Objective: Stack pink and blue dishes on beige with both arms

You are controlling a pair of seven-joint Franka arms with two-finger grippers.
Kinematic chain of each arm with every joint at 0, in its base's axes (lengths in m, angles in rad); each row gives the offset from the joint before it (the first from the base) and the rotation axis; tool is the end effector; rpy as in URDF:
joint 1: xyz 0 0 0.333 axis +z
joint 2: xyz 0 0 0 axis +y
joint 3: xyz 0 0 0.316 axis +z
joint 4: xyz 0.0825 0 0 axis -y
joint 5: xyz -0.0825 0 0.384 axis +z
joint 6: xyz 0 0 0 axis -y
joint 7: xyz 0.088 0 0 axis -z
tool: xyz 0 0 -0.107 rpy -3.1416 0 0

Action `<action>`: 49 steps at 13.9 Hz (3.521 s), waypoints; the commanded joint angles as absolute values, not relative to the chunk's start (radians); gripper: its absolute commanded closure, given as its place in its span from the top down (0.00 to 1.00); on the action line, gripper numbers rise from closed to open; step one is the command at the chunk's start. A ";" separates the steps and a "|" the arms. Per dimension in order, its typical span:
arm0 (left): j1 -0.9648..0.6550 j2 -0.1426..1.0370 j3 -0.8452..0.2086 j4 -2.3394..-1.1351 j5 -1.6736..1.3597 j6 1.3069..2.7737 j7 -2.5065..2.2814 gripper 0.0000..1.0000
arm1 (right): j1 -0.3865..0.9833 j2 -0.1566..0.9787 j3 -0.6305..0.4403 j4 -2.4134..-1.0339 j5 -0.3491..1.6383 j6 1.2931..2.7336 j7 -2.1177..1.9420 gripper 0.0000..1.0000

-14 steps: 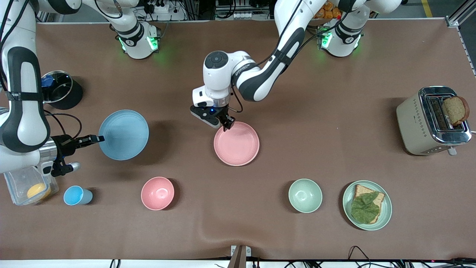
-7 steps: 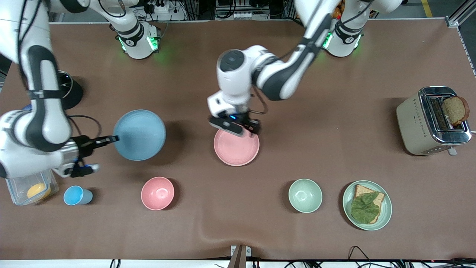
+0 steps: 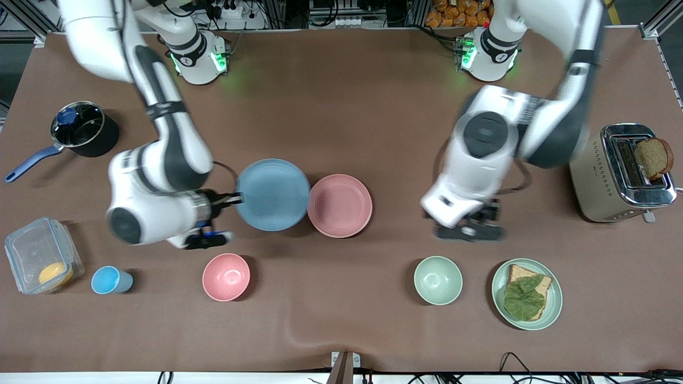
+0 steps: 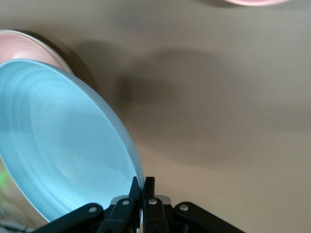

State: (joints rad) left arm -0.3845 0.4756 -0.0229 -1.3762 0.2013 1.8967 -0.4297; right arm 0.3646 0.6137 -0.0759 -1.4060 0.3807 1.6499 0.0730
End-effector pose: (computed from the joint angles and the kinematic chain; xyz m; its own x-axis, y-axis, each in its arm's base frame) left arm 0.6524 -0.2623 0.4473 0.9928 -0.0434 0.1116 -0.0265 -0.9885 -0.1489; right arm 0.6359 0.2370 0.3257 0.9086 0.1643 -0.3841 0.0611 -0.9618 -0.2668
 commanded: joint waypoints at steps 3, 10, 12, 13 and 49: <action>-0.209 0.370 -0.040 -1.401 0.066 1.803 -0.339 1.00 | 0.486 0.670 -0.091 -1.402 0.417 1.773 0.152 0.00; -0.022 0.171 -0.012 -1.547 -0.011 1.736 0.004 1.00 | 0.580 0.745 -0.091 -1.404 0.419 1.940 0.155 0.00; -0.021 0.056 0.024 -1.653 -0.009 1.740 0.021 1.00 | 0.598 0.755 -0.091 -1.404 0.416 1.944 0.155 0.00; -0.020 0.017 0.029 -1.686 -0.005 1.740 0.014 1.00 | 0.600 0.758 -0.091 -1.404 0.416 1.947 0.155 0.15; 0.028 -0.029 -0.069 -1.681 -0.008 1.700 0.031 1.00 | 0.025 0.091 -0.118 -1.520 0.051 1.528 -0.086 1.00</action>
